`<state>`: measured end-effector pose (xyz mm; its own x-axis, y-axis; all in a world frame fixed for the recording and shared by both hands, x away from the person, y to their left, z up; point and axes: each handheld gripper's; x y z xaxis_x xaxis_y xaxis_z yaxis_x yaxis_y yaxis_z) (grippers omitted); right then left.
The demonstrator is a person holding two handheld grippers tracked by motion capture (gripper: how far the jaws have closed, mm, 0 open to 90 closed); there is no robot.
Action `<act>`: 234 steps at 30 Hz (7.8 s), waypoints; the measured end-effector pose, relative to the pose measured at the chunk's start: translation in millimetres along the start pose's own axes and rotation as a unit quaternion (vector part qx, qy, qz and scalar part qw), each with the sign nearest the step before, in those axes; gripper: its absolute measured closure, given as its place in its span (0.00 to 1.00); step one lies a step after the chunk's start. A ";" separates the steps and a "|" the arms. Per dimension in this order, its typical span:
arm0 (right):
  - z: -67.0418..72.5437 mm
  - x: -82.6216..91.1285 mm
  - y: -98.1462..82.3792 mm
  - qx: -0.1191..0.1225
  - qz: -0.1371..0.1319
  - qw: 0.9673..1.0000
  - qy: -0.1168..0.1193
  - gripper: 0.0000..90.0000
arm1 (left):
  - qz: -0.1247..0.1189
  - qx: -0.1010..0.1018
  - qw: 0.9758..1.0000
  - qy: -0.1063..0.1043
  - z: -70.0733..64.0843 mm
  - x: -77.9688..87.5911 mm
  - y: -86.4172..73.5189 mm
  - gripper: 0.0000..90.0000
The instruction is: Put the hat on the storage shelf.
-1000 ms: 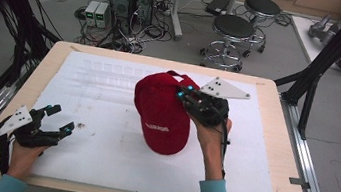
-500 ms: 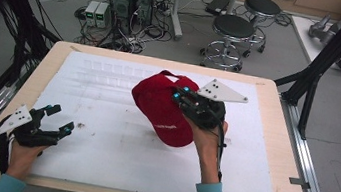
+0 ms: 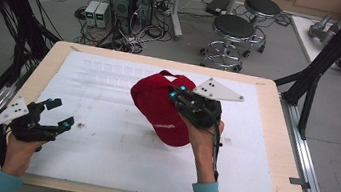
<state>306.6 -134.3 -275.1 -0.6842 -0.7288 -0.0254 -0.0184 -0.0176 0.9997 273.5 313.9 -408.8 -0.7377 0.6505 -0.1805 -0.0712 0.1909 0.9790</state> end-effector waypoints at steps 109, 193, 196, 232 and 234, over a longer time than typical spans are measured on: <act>38.0 -12.3 -10.2 0.005 0.007 0.996 0.088 0.64 | 0.108 0.026 0.975 -0.191 -94.5 -130.1 66.4 0.90; -6.0 6.7 -93.0 -0.038 0.163 0.968 0.190 0.69 | 0.124 0.003 0.966 -0.227 -78.0 -115.5 76.1 0.90; -5.7 7.9 -92.3 -0.042 0.161 0.966 0.200 0.73 | 0.125 0.003 0.967 -0.224 -76.7 -115.5 75.7 0.90; 13.2 6.9 -103.3 -0.047 0.142 0.942 0.301 0.95 | 0.133 -0.004 0.969 -0.207 -72.7 -121.1 71.4 0.89; 12.7 7.4 -102.8 -0.043 0.142 0.943 0.297 0.95 | 0.134 -0.005 0.969 -0.206 -72.2 -121.1 71.6 0.89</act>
<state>294.1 -129.3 -378.0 -0.1222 -0.9673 0.2224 0.1809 0.1986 0.9632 309.3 195.6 -310.0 -0.3998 0.9147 0.0590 0.0776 -0.0304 0.9965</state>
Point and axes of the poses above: each handheld gripper's, and its own axes: x roughly backward along the jaws, y roughly out of its top, z roughly to its left, and after that the axes turned 15 degrees about -z, right-handed
